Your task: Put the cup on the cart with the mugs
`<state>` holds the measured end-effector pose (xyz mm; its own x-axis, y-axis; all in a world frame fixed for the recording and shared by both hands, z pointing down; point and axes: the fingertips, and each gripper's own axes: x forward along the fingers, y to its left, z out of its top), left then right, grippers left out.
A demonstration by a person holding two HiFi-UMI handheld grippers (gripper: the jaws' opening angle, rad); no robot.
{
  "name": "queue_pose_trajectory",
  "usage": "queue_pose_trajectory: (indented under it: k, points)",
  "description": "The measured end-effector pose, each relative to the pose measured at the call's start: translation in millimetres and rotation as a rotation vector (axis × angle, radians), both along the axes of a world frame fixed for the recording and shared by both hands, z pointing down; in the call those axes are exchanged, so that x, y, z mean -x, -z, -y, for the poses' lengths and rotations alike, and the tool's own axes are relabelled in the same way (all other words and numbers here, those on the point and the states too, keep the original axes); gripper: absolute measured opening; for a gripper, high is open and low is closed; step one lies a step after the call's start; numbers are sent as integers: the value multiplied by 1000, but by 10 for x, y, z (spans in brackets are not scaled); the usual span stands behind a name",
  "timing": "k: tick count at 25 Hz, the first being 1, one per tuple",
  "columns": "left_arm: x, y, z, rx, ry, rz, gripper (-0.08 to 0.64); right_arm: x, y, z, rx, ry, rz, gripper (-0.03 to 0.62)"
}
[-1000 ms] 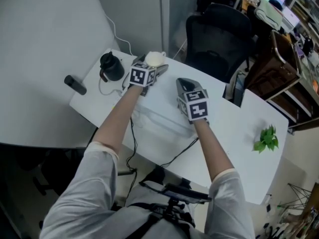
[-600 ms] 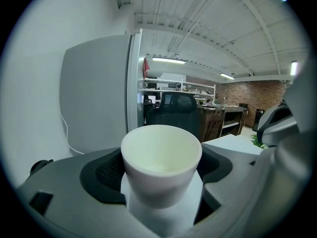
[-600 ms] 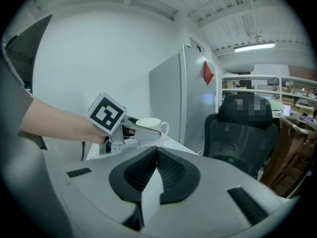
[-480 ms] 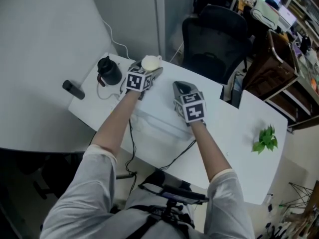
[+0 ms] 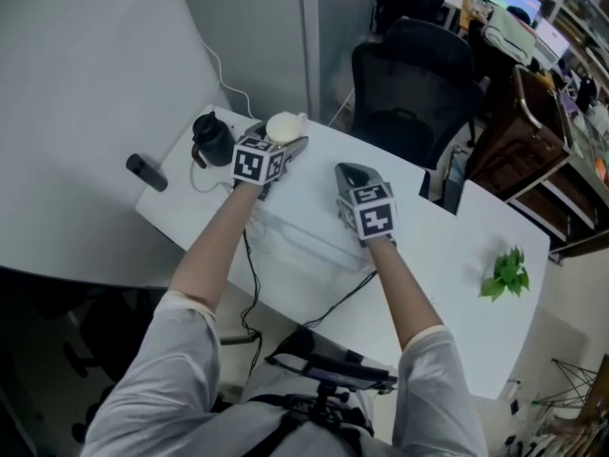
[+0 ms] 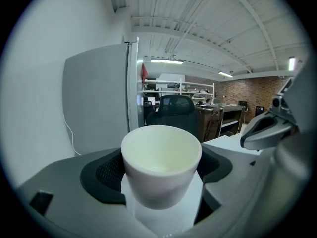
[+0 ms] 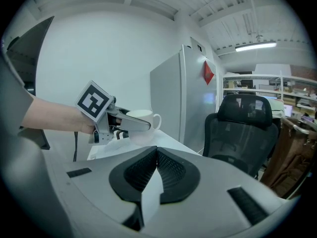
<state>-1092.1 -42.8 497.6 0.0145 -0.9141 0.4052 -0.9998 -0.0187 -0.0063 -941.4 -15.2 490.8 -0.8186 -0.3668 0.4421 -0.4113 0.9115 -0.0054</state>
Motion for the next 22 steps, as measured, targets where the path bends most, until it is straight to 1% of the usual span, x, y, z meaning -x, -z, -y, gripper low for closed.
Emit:
queue_pose_trajectory:
  k: [5,10,17,22]
  points:
    - [-223,200,-244,-17,-36,-9,428,-146,71,-63,-7,13,18,-14]
    - [-511,399,-554,-29,-56,-37,428,-384,162,-179,-28,28,32,-14]
    - [-1134,441,-950,3,-99,2,428,-851,157,-388,-15,54,43,-14]
    - [-1647,484,-1243,-11,-97,6,428,-1251,214,-567,-24,72,74,-14]
